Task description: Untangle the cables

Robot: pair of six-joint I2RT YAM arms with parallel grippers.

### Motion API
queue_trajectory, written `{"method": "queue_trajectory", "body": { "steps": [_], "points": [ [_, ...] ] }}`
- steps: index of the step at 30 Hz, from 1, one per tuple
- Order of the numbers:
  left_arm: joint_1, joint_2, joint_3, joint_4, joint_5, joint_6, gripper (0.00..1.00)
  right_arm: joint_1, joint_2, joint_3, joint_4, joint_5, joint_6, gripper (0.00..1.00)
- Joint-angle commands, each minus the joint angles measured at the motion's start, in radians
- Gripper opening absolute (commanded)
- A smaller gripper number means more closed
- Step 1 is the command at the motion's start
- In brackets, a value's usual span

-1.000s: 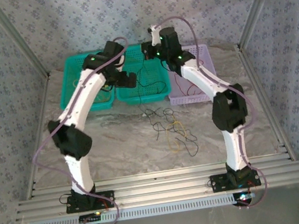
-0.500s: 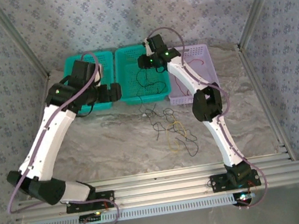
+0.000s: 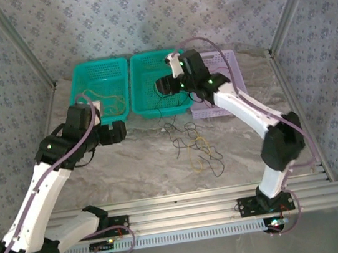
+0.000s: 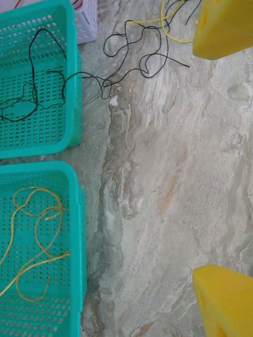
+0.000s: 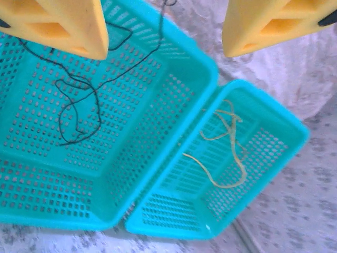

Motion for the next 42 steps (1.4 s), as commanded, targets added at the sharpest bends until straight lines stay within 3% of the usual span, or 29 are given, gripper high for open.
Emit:
{"method": "queue_trajectory", "body": {
  "steps": [1,9,25,27,32,36,42],
  "points": [
    [0.006,-0.047,-0.061,0.055,-0.036,-0.003,1.0,0.056,-0.047,-0.184,0.118,0.011,0.011,0.61],
    [0.01,-0.133,-0.195,0.131,-0.1,0.023,1.0,0.161,0.016,-0.368,0.239,0.033,0.067,0.61],
    [0.016,-0.215,-0.263,0.132,-0.218,0.006,1.0,0.163,0.264,-0.255,0.385,0.155,0.086,0.57],
    [0.017,-0.225,-0.266,0.129,-0.24,0.003,1.0,0.161,0.283,-0.24,0.386,0.145,0.085,0.53],
    [0.019,-0.227,-0.268,0.125,-0.25,0.0,1.0,0.161,0.284,-0.242,0.397,0.134,0.085,0.26],
    [0.029,-0.227,-0.271,0.127,-0.247,0.001,1.0,0.161,0.258,-0.255,0.395,0.137,0.081,0.12],
    [0.039,-0.223,-0.272,0.125,-0.245,0.0,1.0,0.172,0.14,-0.288,0.361,0.149,0.059,0.0]
  ]
}}
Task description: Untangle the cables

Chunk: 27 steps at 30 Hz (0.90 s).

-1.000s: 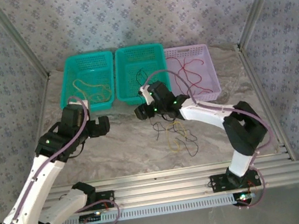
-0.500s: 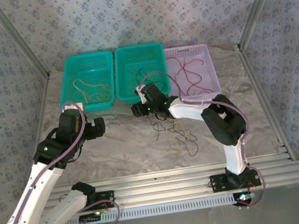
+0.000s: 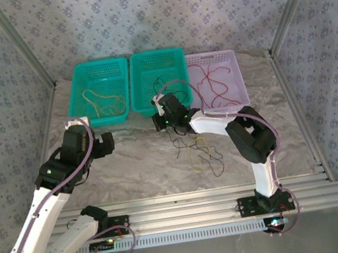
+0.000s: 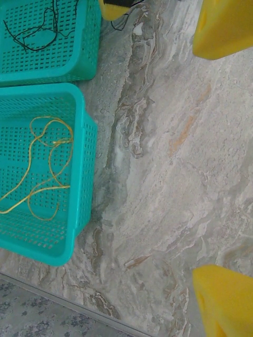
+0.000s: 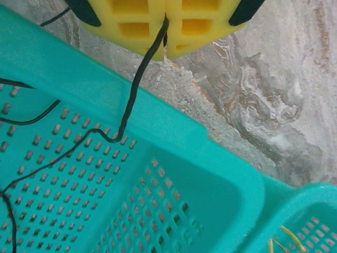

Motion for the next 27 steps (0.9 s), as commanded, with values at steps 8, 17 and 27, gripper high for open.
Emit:
{"method": "queue_trajectory", "body": {
  "steps": [8,17,27],
  "points": [
    [0.012,0.0,-0.005,0.0,-0.018,-0.008,1.0,0.011,-0.28,-0.056,-0.045,0.009,-0.029,0.0],
    [0.016,0.012,-0.005,-0.002,-0.012,-0.009,1.0,-0.13,-0.186,0.286,-0.246,-0.116,-0.027,0.0],
    [0.017,0.023,-0.007,-0.003,-0.008,-0.009,1.0,-0.246,0.178,0.817,-0.599,-0.307,0.023,0.24]
  ]
}}
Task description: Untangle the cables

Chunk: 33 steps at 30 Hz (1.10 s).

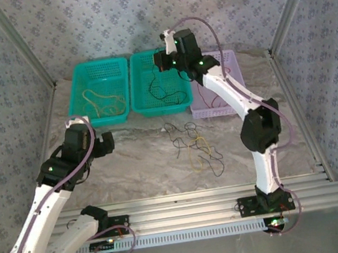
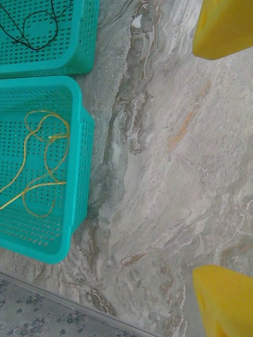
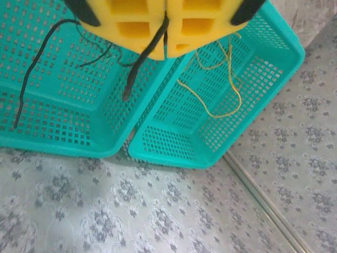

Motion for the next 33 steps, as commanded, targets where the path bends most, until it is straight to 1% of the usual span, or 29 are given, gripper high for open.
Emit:
{"method": "queue_trajectory", "body": {
  "steps": [1,2,3,5,8,12,16,18,21,24,29,31,33],
  "points": [
    [0.007,0.001,-0.005,-0.004,-0.001,-0.009,1.0,0.003,0.036,0.014,-0.188,-0.092,-0.003,0.34],
    [0.007,0.005,-0.006,-0.003,0.004,-0.008,1.0,0.006,-0.008,-0.049,-0.146,-0.077,-0.005,0.41],
    [0.007,0.006,-0.006,-0.001,0.01,-0.007,1.0,0.012,-0.061,-0.117,-0.107,-0.063,-0.012,0.45],
    [0.007,0.012,-0.003,0.0,0.024,-0.009,1.0,0.026,-0.167,-0.228,-0.078,-0.02,-0.041,0.51],
    [0.006,0.023,-0.001,0.006,0.063,-0.013,1.0,0.035,-0.336,-0.405,-0.049,0.034,-0.07,0.57],
    [-0.01,0.052,0.015,0.004,0.108,-0.037,1.0,0.031,-0.551,-0.636,-0.035,0.09,-0.065,0.61],
    [-0.031,0.09,0.023,0.001,0.142,-0.085,1.0,0.044,-0.743,-0.875,-0.035,0.121,-0.032,0.62],
    [-0.056,0.113,0.02,0.014,0.176,-0.121,1.0,0.064,-0.819,-0.995,-0.049,0.165,-0.013,0.62],
    [-0.127,0.139,0.008,0.052,0.175,-0.167,1.0,0.081,-0.897,-1.143,-0.058,0.198,0.013,0.63],
    [-0.171,0.177,-0.006,0.093,0.182,-0.202,1.0,0.104,-0.943,-1.249,-0.058,0.225,0.05,0.63],
    [-0.225,0.252,-0.008,0.132,0.174,-0.235,1.0,0.17,-0.948,-1.342,-0.086,0.343,0.119,0.63],
    [-0.245,0.279,-0.008,0.152,0.172,-0.244,1.0,0.189,-0.933,-1.366,-0.082,0.361,0.136,0.63],
    [-0.267,0.312,-0.006,0.169,0.171,-0.252,0.99,0.203,-0.913,-1.377,-0.072,0.373,0.148,0.6]
  ]
}}
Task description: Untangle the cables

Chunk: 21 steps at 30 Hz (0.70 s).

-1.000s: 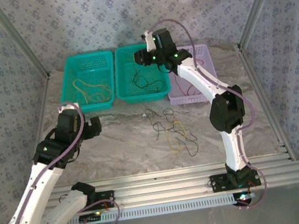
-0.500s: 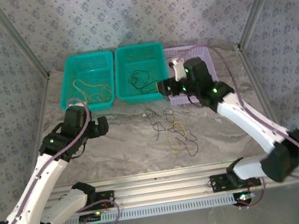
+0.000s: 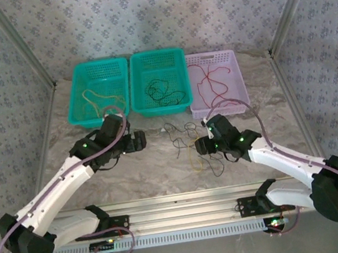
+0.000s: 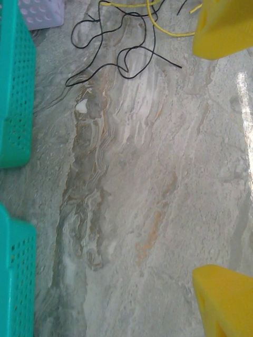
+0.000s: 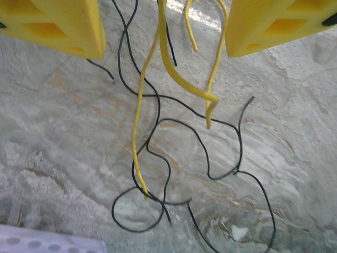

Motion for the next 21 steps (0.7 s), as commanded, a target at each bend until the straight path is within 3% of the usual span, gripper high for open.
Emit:
{"method": "queue_trajectory", "body": {
  "steps": [1,3,6,11,21],
  "points": [
    [-0.033,0.041,-0.002,0.057,0.003,-0.037,1.0,0.018,0.014,-0.018,0.01,0.068,0.056,0.55],
    [-0.053,0.083,0.003,0.079,0.006,-0.046,1.0,0.021,0.01,-0.01,0.016,0.065,0.055,0.27],
    [-0.08,0.15,0.02,0.103,0.003,-0.049,1.0,0.019,-0.041,0.027,-0.007,0.077,0.042,0.02],
    [-0.094,0.245,0.036,0.176,0.023,-0.055,1.0,0.016,-0.132,0.165,-0.116,0.058,-0.009,0.0],
    [-0.105,0.433,0.112,0.284,0.1,-0.072,1.0,0.022,-0.247,0.357,-0.177,-0.205,0.027,0.0]
  ]
}}
